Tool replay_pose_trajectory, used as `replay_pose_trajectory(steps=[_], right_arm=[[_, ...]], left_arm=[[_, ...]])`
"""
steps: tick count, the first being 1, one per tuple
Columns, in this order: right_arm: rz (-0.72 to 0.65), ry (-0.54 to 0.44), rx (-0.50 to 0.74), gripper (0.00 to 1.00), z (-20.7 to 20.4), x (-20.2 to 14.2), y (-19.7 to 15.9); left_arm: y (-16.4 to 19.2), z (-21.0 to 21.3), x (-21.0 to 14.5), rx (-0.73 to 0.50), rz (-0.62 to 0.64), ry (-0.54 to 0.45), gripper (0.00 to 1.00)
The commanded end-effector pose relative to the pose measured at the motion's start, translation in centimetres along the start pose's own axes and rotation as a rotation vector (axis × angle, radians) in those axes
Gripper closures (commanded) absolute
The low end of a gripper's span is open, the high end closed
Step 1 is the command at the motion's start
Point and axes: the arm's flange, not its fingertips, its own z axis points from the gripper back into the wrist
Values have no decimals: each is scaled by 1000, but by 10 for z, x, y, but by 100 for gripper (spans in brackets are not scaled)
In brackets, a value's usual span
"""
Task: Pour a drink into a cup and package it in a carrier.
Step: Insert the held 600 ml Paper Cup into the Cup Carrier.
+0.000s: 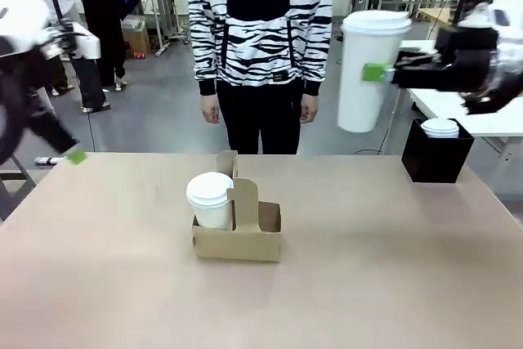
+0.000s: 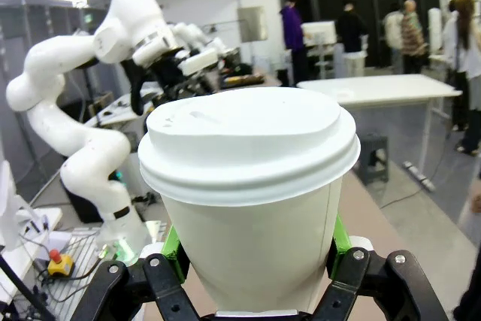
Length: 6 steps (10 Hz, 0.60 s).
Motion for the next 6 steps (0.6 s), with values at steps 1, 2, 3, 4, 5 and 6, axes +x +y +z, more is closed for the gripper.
replay_pose_trajectory(steps=[1,2,3,4,5,6], right_arm=[[21,72,149,19,-51,-8,-29],[65,69,193,19,-78,-17,-29],[124,61,241,19,-96,-23,-31],[164,55,283,19,-110,-34,-32],[139,35,317,19,-113,-38,-30],[90,65,248,19,-111,-34,-20]], left_arm=[[23,-6,-42,-55,-148,-86,0],[35,-4,-70,-70,-255,-136,0],[41,-11,-81,-83,-316,-181,0],[43,-23,-84,-69,-349,-207,0],[49,-30,-77,-105,-266,-240,0],[54,1,-73,-68,-299,-160,0]])
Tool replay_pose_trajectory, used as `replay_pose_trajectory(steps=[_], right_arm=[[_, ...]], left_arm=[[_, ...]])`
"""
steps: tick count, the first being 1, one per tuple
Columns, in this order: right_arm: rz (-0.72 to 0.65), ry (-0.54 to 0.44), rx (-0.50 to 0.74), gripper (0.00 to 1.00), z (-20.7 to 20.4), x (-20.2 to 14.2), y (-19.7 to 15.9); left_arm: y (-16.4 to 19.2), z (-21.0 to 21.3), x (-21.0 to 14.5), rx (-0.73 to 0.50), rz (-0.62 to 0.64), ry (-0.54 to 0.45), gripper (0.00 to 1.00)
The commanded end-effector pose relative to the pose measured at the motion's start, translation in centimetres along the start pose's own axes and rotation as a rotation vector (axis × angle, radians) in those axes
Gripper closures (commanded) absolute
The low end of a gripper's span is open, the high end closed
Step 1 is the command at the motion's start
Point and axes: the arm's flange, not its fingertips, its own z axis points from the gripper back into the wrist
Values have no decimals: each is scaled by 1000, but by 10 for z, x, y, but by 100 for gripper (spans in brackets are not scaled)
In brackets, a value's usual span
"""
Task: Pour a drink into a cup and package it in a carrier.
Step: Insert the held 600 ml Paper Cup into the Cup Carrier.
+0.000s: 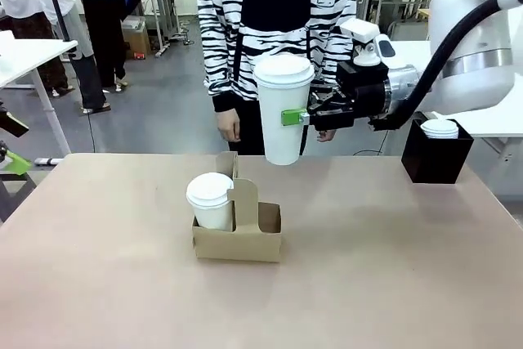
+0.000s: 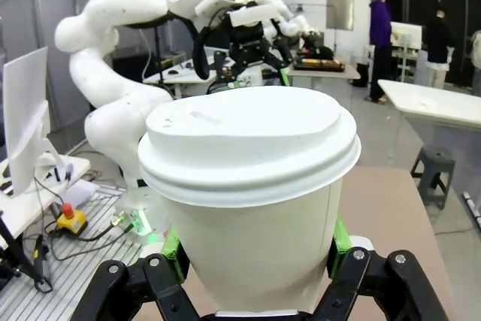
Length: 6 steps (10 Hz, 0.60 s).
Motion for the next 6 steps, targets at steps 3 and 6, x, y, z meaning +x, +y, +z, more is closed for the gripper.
replay_pose_trajectory(steps=[3,6], right_arm=[[-5,0,-8,19,4,1,0],[6,-44,126,19,-20,-36,-16]], left_arm=[[-2,1,1,4,-2,14,0],[-3,-29,-16,135,-140,-67,0]])
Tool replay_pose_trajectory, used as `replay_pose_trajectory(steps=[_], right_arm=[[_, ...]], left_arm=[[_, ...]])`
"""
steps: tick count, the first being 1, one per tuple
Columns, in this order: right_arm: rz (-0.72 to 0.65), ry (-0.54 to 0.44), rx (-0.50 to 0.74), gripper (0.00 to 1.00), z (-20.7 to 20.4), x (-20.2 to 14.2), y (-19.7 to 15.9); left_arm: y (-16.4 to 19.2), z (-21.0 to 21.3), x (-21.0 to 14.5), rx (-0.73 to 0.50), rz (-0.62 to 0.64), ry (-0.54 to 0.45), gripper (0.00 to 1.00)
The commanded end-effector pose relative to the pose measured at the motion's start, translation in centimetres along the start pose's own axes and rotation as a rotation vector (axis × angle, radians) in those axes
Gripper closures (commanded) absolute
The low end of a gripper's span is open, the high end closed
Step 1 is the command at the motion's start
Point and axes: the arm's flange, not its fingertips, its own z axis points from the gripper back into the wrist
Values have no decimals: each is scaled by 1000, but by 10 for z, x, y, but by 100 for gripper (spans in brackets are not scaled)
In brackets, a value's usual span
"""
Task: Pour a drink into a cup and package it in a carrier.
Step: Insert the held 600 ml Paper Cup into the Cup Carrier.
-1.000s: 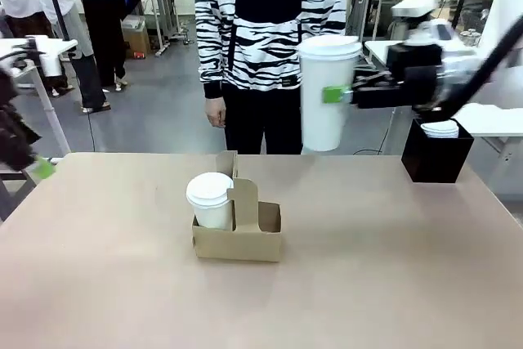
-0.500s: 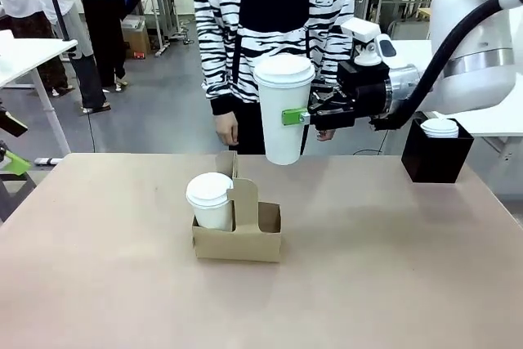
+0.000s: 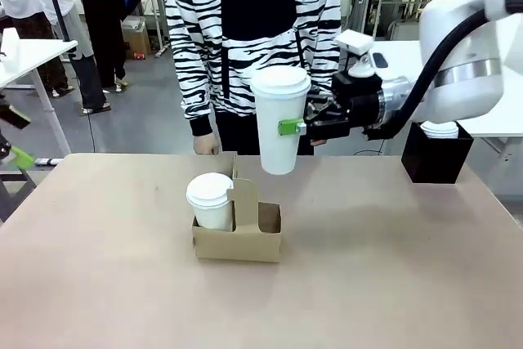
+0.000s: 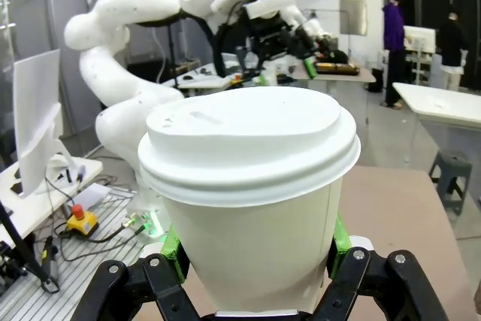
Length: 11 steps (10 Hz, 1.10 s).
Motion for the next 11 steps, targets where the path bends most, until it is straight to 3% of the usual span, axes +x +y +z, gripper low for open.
replay_pose_trajectory(steps=[1,2,3,6,11], right_arm=[[39,-12,81,19,-9,-17,-15],[45,-29,122,19,-14,-28,-18],[50,-38,160,19,-16,-41,-24],[42,-57,232,19,-28,-75,-34],[-1,-9,300,19,-36,-139,-51]], left_arm=[[-21,-30,-22,72,-116,-98,0],[-19,-37,-21,46,-212,-191,0],[8,1,0,44,-49,-27,0],[8,1,0,44,-49,-27,0],[8,1,0,44,-49,-27,0]])
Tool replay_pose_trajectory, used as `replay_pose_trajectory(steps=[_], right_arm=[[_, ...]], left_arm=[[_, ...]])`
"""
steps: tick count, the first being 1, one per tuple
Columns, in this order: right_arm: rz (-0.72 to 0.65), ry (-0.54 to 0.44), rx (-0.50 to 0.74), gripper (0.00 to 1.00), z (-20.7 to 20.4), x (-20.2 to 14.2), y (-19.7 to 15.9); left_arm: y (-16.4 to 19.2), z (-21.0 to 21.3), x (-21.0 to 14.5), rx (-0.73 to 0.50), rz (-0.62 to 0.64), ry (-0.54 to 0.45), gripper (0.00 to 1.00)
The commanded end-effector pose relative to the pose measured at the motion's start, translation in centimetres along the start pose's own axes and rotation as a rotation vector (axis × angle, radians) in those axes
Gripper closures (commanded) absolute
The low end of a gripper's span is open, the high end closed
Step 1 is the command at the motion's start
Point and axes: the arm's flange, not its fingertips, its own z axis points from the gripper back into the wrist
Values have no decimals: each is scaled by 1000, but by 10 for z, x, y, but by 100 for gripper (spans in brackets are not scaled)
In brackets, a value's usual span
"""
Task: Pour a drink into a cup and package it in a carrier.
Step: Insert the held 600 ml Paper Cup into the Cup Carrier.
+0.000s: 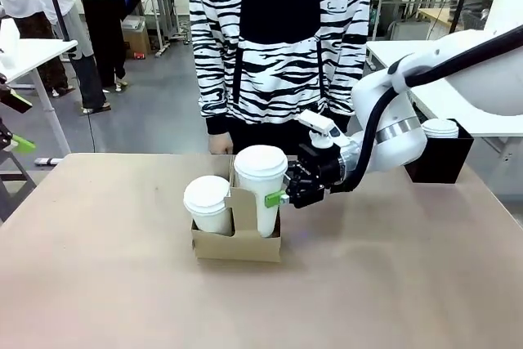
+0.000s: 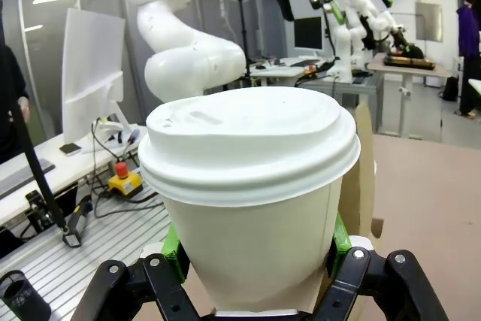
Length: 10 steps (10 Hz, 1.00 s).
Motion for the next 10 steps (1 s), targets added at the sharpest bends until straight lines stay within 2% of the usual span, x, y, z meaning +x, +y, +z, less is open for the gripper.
replay_pose_trajectory(steps=[1,4,8,9,10], right_arm=[[50,19,34,19,5,-10,-16],[55,39,16,19,10,-28,-25],[23,94,52,19,18,-41,-29],[29,117,36,0,21,-41,-28],[38,130,32,0,24,-36,-24]], left_arm=[[-1,1,2,-6,17,-12,0],[-1,1,2,-6,17,-12,0],[-1,1,2,-6,17,-12,0],[-1,1,2,-6,17,-12,0],[-1,1,2,-6,17,-12,0]])
